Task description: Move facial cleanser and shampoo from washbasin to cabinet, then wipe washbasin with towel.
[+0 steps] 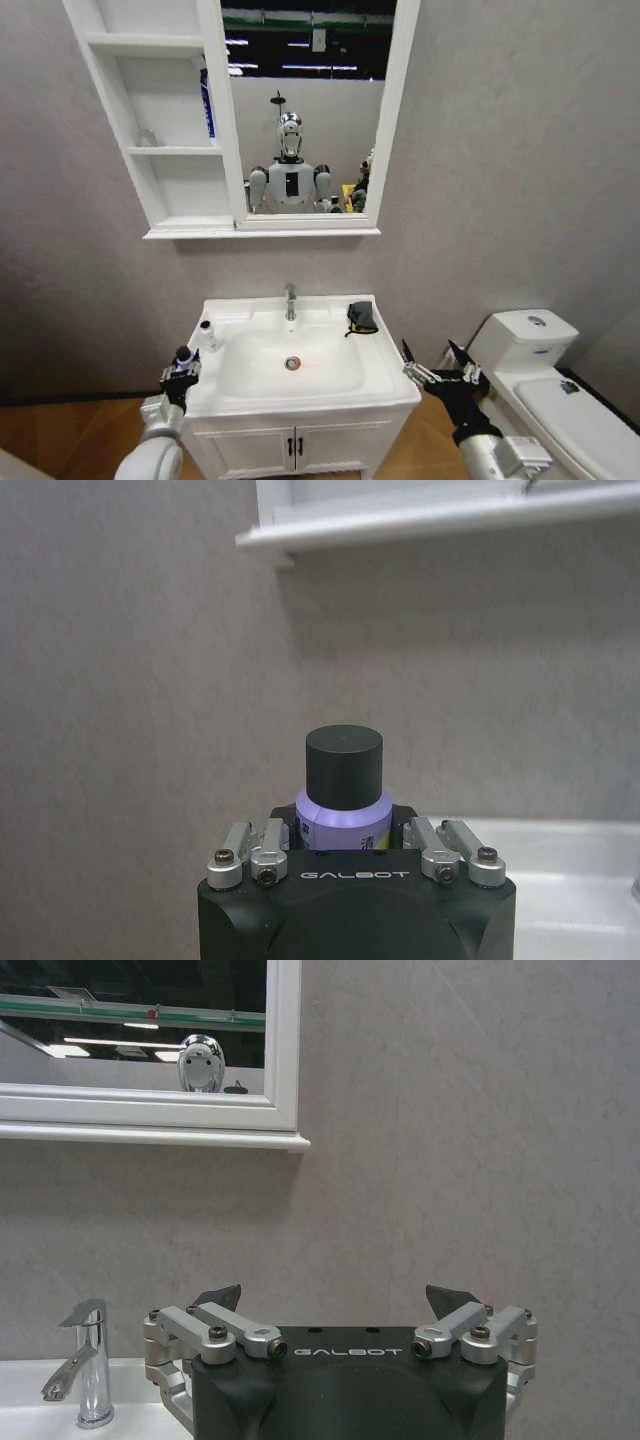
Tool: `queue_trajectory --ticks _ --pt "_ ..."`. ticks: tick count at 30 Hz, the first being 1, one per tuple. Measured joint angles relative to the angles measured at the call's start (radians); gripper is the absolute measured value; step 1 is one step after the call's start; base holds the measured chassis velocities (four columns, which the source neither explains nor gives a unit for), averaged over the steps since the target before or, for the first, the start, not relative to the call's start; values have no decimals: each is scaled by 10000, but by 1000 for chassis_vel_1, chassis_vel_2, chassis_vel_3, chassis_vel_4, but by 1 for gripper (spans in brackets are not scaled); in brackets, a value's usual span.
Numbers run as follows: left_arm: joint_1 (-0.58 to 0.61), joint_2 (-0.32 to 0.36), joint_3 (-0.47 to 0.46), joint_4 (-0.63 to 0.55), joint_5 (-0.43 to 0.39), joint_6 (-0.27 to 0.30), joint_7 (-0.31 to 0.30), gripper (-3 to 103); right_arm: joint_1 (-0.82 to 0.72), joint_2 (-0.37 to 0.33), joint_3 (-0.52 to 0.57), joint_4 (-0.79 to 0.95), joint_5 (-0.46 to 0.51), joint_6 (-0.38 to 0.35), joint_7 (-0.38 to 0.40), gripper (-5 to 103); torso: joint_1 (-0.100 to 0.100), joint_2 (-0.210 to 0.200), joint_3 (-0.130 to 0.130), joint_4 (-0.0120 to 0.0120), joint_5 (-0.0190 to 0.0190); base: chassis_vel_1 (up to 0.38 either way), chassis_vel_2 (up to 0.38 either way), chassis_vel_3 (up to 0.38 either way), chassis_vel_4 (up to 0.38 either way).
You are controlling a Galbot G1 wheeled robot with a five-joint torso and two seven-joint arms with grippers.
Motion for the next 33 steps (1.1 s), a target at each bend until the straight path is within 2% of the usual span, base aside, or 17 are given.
queue_trajectory --ticks 2,3,5,6,7,9,13,14,15,16,18,21,24,25,27,29,33 --pt "-510 1301 -320 -1205 -1935 1427 -950 43 -17 5 -30 0 -5 11 -1 100 -1 0 0 -4 1 0 0 0 0" --pt "-510 1301 -320 -1205 -1935 1427 -950 43 -17 5 -30 0 -5 11 -1 100 -1 0 0 -4 1 0 0 0 0" --pt "-1806 2981 -677 -1423 -4090 2180 -1653 43 -5 -8 -84 0 -9 18 -1 100 -1 1 0 -3 -3 0 0 0 0" --pt "-1806 2981 -677 -1423 -4090 2180 -1653 43 -5 -8 -84 0 -9 18 -1 100 -1 1 0 -3 -3 0 0 0 0" --pt "-2222 3404 -692 -1328 -4523 2277 -1794 43 2 -11 -100 0 -12 18 -1 100 0 1 0 -3 -3 0 0 0 0" --pt "-3919 4797 -518 -405 -5684 2462 -2083 43 9 -28 -106 0 -15 3 -23 100 1 1 1 -8 -2 0 0 0 0" --pt "-5158 5543 -212 376 -6398 2567 -2094 43 4 -43 -74 0 -11 1 -32 100 3 -1 2 -6 -1 0 0 0 0" --pt "-6454 6120 164 1116 -7324 2807 -2069 43 -30 -27 -40 0 -5 26 -34 100 3 -1 2 -3 0 0 0 0 0" --pt "-7005 6337 397 1440 -7647 2896 -2004 43 -48 -10 -33 0 -2 66 -34 100 3 0 2 -3 -1 0 0 0 0" --pt "-7005 6337 397 1440 -7647 2896 -2004 43 -48 -10 -33 0 -2 66 -34 100 3 0 2 -3 -1 0 0 0 0" --pt "-8457 6809 1235 2316 -8112 3088 -1618 43 -85 5 -32 0 -1 200 -39 100 2 0 1 -1 -3 0 0 0 0" --pt "-9409 7009 1851 2770 -8444 3220 -1387 43 -96 -13 -40 -14 5 239 -41 100 2 -1 1 -1 -1 0 0 0 0" --pt "-10886 7098 2967 3376 -9342 3501 -1251 43 -36 -12 -63 -123 17 244 -66 100 2 0 1 -1 0 0 0 0 0" --pt "-11423 7021 3502 3678 -9586 3544 -1240 43 -9 -11 -63 -175 19 244 -86 100 1 0 1 0 1 0 0 0 0" --pt "-11656 6963 3741 3839 -9653 3553 -1227 43 -6 -12 -63 -192 22 244 -93 100 1 0 0 -2 1 0 0 0 0" --pt "-12644 6633 4826 4548 -10031 3557 -1184 43 -34 -35 -19 -236 49 244 -119 100 1 -1 1 -4 -2 0 0 0 0" --pt "-13300 6342 5437 5057 -10056 3557 -1177 43 -57 -40 62 -267 78 244 -169 100 1 -1 2 -5 -1 0 0 0 0"
